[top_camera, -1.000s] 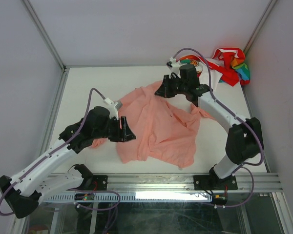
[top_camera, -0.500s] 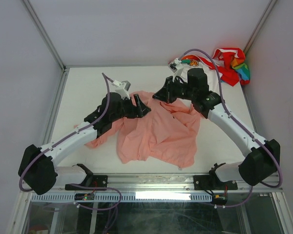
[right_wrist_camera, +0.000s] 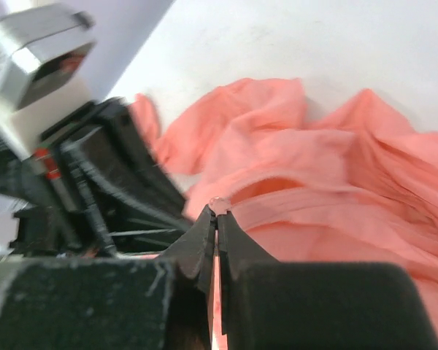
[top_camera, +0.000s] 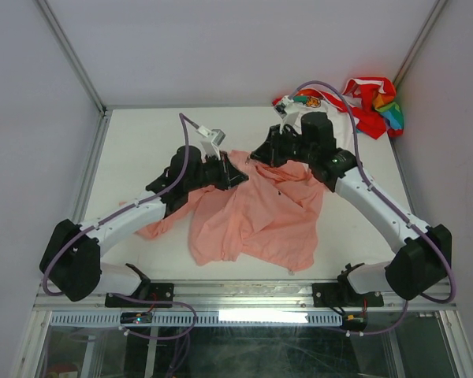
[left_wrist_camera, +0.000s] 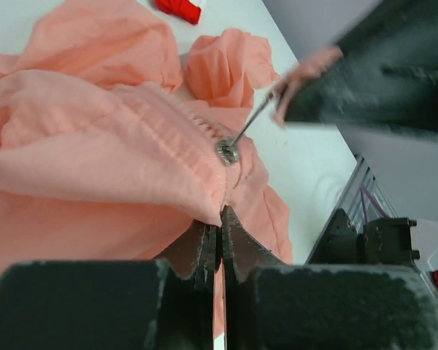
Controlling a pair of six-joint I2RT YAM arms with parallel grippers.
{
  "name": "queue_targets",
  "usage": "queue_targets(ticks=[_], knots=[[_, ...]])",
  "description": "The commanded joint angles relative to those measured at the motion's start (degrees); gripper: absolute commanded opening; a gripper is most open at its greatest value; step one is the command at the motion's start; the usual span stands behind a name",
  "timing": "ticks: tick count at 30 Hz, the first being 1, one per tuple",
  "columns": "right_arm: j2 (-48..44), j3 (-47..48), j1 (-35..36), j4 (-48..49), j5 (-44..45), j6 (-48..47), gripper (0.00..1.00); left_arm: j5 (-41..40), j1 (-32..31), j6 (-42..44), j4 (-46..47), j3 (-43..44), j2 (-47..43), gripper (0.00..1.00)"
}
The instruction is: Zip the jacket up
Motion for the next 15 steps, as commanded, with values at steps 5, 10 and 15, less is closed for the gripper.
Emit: queue_targets(ticks=[5,10,15], knots=[[3.67,5.97,-9.16,-0.65,21.12,-1.96,0.00,10.36,0.16,6.15,-11.29,-4.14,-11.40,0.00],[9.75,10.74,-14.25,-0.50,21.43,-2.56,0.00,10.54,0.12,9.45,-21.58,-5.50,-18.10,0.00],[12.47,14.45,-18.17,-0.51,18.83,-2.38,0.00,2.57,0.21,9.31,-29.40,-6.02,-23.03,0.00]])
